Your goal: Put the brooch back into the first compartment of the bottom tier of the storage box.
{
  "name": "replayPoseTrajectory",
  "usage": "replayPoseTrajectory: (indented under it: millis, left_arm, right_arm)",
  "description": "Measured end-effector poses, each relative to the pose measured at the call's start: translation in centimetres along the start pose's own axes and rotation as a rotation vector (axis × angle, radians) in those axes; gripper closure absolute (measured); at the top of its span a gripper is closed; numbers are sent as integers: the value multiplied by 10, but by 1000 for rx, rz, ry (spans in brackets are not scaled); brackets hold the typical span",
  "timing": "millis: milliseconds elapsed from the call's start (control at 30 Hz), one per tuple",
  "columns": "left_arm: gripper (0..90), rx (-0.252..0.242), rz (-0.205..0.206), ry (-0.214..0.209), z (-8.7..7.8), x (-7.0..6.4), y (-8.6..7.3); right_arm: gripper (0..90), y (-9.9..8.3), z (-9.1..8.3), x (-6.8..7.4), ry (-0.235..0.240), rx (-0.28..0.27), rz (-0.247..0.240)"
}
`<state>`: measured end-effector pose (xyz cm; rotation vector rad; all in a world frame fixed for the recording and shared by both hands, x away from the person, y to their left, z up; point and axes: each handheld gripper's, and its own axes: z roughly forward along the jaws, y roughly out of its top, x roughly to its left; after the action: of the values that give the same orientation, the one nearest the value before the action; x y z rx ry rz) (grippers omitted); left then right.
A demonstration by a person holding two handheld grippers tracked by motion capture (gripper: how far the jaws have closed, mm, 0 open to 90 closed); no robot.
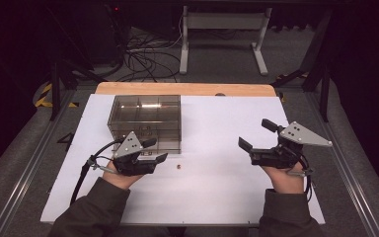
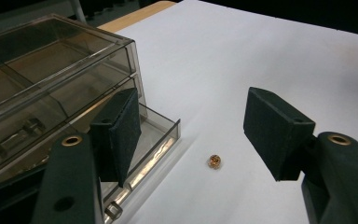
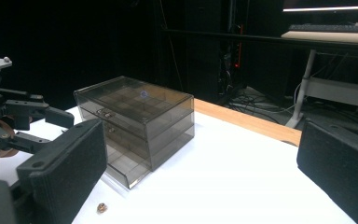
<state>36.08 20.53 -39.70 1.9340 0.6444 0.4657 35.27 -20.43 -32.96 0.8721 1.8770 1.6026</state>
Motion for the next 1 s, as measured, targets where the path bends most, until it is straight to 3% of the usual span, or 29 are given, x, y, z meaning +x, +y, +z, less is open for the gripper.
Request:
replayPoseTrajectory:
  millis: [1000]
  left_arm:
    - [405,63,-6,-38,33,-3,-13]
  right_arm:
    - [32,-2,5,2,0,11,-5]
